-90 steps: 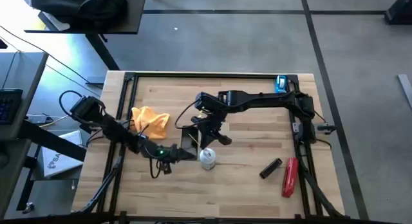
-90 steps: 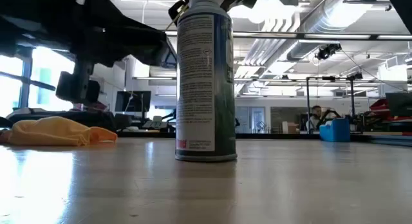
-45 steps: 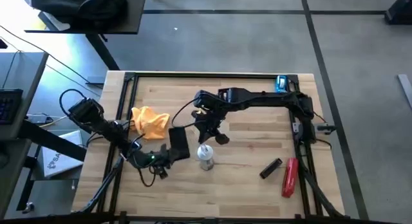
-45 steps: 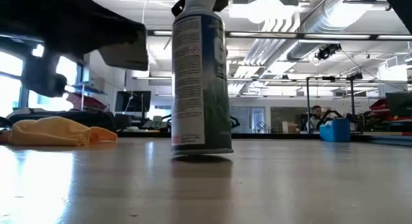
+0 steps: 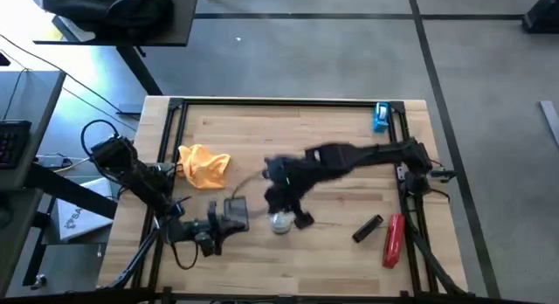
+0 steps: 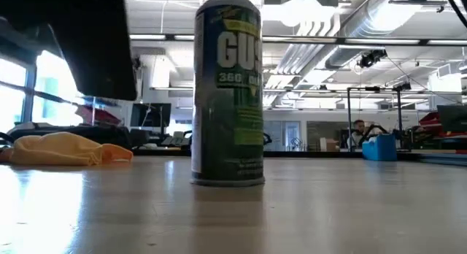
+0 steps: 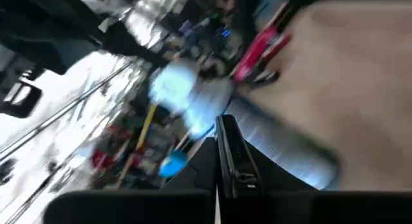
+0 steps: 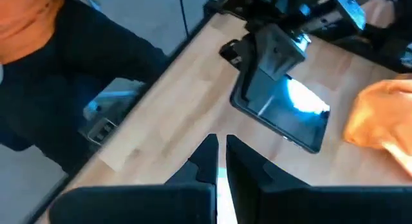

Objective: Apply microfiber cloth
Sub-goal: Wipe the back of the cellphone with the yellow microfiber cloth

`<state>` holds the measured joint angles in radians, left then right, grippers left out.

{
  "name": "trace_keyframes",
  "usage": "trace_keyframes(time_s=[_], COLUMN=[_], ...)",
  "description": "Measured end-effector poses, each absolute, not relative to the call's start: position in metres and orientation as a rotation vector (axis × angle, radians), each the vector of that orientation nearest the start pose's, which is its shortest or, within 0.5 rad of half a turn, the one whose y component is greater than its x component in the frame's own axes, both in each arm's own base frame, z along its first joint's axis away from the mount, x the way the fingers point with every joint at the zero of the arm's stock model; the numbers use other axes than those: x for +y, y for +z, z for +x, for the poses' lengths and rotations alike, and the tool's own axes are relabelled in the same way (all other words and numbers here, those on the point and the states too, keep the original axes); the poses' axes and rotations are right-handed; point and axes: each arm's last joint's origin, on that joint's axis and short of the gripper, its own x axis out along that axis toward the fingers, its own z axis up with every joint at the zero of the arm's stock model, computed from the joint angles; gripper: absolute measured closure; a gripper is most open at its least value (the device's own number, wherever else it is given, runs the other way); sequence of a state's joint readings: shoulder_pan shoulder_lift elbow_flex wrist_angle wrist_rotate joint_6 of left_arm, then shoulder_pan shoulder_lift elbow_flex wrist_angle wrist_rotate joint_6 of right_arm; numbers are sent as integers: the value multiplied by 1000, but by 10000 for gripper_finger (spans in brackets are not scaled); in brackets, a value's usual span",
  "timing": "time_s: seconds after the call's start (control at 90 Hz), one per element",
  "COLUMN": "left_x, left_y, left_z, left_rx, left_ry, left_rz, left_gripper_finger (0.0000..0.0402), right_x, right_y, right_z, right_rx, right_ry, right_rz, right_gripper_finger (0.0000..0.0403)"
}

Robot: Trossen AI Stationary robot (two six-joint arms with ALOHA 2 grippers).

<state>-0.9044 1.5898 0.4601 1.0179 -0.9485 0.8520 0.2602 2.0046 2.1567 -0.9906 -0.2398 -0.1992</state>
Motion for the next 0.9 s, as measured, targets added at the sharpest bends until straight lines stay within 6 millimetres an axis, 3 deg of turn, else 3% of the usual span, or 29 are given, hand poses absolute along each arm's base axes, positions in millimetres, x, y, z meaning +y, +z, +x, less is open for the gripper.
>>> trace_keyframes(time_s=[0.189, 0.389, 0.556, 0.678, 0.767, 0.9], left_x=[-209, -206, -200, -200, -202, -203], left_y=[159, 158, 152, 147, 145, 148], left_z=[191, 195, 194, 181, 168, 152], left_rx=[166, 202, 230, 215, 184, 129], left_ry=[-140, -98, -63, -57, -54, -42], left_rz=[783, 545, 286, 156, 121, 123], left_gripper_finger=[394, 394, 394, 394, 394, 394], right_x=[189, 245, 266, 278, 286, 290], right_y=[355, 306, 253, 217, 201, 193], right_z=[400, 394, 403, 407, 406, 401], right_rx=[824, 929, 922, 855, 771, 649], right_ry=[361, 77, -275, -465, -551, -660], right_rz=[-92, 68, 272, 384, 403, 386], right_gripper_finger=[403, 403, 403, 403, 403, 403])
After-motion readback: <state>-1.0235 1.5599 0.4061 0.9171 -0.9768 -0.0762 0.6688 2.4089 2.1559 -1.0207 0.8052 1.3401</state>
